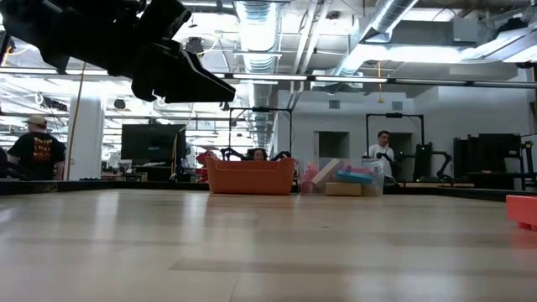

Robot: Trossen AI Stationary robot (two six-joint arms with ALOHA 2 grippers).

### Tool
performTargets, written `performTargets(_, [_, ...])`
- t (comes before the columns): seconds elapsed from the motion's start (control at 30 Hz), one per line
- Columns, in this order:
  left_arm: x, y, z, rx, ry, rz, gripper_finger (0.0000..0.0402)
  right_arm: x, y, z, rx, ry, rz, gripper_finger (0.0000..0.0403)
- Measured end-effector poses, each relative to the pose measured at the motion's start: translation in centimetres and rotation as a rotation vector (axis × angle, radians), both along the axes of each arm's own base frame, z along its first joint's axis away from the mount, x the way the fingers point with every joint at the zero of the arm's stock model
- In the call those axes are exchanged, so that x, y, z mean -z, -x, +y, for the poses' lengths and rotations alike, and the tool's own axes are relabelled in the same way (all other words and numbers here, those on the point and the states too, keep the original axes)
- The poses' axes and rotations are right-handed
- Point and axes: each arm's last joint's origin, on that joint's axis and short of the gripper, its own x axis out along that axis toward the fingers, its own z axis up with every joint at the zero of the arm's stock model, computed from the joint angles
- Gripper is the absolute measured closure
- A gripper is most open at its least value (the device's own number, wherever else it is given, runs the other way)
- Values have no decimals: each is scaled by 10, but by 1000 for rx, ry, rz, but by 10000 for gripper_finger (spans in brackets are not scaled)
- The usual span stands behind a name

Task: Sort blocks by size
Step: Put the top blue game piece into the transparent bin

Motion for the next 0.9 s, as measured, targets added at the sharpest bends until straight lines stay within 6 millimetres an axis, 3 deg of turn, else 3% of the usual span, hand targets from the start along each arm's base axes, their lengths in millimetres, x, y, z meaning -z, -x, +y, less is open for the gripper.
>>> performTargets(0.2, [1,0,-1,0,2,8,148,0,-1,1,-13,-14,-4,285])
performTargets(0.4, [-1,0,-1,2,-17,-8,148,-5,0,-17,-68,73,110,286])
performTargets(0.53, [-1,0,-1,1,-12,-10,148,-22,-2,-39,-63,174,116,286])
performTargets(0.7, [-2,0,-1,6,23,-27,148,-52,-12,-77,-78,435,-83,286])
performTargets(0.9, [-2,0,-1,15,24,-26,148,-91,-39,-140,36,859,-513,286])
